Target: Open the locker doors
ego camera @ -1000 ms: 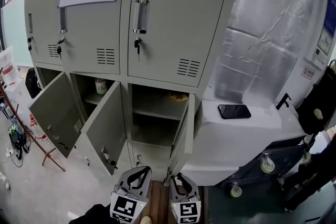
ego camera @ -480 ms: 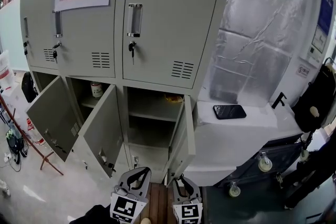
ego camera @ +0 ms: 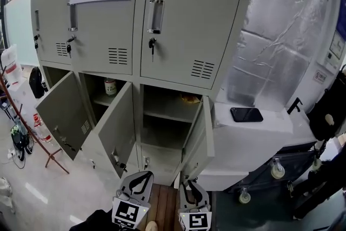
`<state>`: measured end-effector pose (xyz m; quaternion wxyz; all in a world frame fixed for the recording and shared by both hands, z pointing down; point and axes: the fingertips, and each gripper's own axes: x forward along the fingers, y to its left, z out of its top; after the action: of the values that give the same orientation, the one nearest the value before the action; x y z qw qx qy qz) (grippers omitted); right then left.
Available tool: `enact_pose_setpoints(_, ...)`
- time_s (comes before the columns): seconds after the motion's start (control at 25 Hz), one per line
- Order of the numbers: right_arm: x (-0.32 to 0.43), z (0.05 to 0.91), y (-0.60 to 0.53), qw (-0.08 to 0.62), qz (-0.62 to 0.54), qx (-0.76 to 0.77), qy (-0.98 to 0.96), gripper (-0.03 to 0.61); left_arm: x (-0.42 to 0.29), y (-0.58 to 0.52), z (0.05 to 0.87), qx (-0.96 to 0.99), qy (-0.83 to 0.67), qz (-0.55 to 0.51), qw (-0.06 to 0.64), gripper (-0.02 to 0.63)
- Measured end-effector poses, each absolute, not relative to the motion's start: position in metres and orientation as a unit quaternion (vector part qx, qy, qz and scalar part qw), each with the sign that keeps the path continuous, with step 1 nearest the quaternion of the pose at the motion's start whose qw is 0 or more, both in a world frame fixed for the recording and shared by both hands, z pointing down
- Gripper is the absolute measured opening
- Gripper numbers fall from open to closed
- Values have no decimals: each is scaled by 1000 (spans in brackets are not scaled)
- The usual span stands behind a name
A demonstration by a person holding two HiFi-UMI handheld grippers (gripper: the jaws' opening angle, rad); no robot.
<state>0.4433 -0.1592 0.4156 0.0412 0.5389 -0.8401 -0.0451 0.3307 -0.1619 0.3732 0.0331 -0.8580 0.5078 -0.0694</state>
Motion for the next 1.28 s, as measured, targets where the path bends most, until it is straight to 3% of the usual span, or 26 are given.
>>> enact_pose_setpoints(0.44,386,415,-158,28,-33,495,-868,92,268,-138,406,-826,554,-104,16,23)
enact_pose_setpoints(0.6,373,412,-160,17,-26,494,-869,17,249,-134,413,-815,569,-114,11,24)
enact_pose_setpoints(1.28,357,410,-158,17,-29,480,-876,15,236,-132,409,-809,578,-109,10,23)
